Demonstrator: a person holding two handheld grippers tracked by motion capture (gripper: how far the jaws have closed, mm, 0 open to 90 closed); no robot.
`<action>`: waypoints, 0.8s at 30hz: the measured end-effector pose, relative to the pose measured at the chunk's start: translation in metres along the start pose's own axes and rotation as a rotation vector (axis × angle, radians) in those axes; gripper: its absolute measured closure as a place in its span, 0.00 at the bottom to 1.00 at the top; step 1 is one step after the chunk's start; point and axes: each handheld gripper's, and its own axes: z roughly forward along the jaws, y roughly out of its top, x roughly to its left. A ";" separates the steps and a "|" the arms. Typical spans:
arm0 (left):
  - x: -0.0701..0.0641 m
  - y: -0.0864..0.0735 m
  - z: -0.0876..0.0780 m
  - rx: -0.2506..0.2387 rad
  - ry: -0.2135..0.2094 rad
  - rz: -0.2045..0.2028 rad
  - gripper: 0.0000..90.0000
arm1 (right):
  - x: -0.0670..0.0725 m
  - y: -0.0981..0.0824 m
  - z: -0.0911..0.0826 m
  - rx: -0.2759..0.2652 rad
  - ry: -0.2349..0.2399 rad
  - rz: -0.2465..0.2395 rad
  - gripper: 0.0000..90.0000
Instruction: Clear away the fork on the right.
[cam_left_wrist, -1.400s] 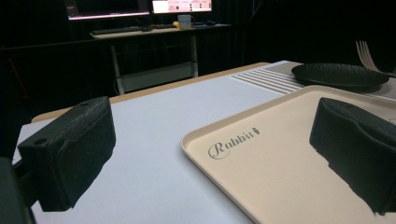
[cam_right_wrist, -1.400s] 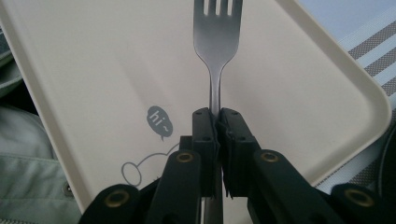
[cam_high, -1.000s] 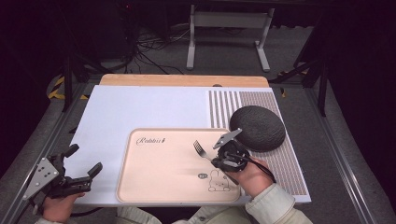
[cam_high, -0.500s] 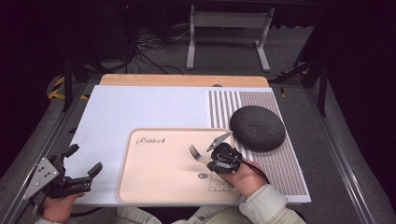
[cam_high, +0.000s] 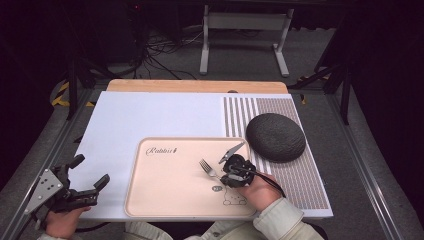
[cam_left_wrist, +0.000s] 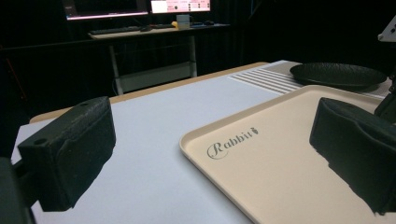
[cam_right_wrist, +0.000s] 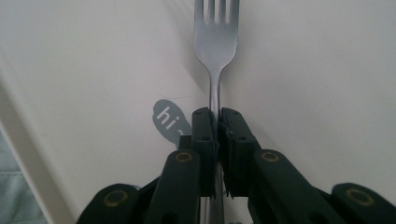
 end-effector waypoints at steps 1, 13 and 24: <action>0.000 0.000 0.000 -0.004 0.001 -0.001 0.01 | 0.000 0.000 0.001 0.002 0.002 0.002 0.94; 0.000 0.000 0.000 -0.005 -0.003 0.001 0.01 | 0.001 0.001 0.007 0.021 0.010 -0.001 0.93; 0.000 0.000 0.000 -0.005 -0.003 0.000 0.01 | 0.003 0.003 0.001 -0.028 0.016 -0.010 0.85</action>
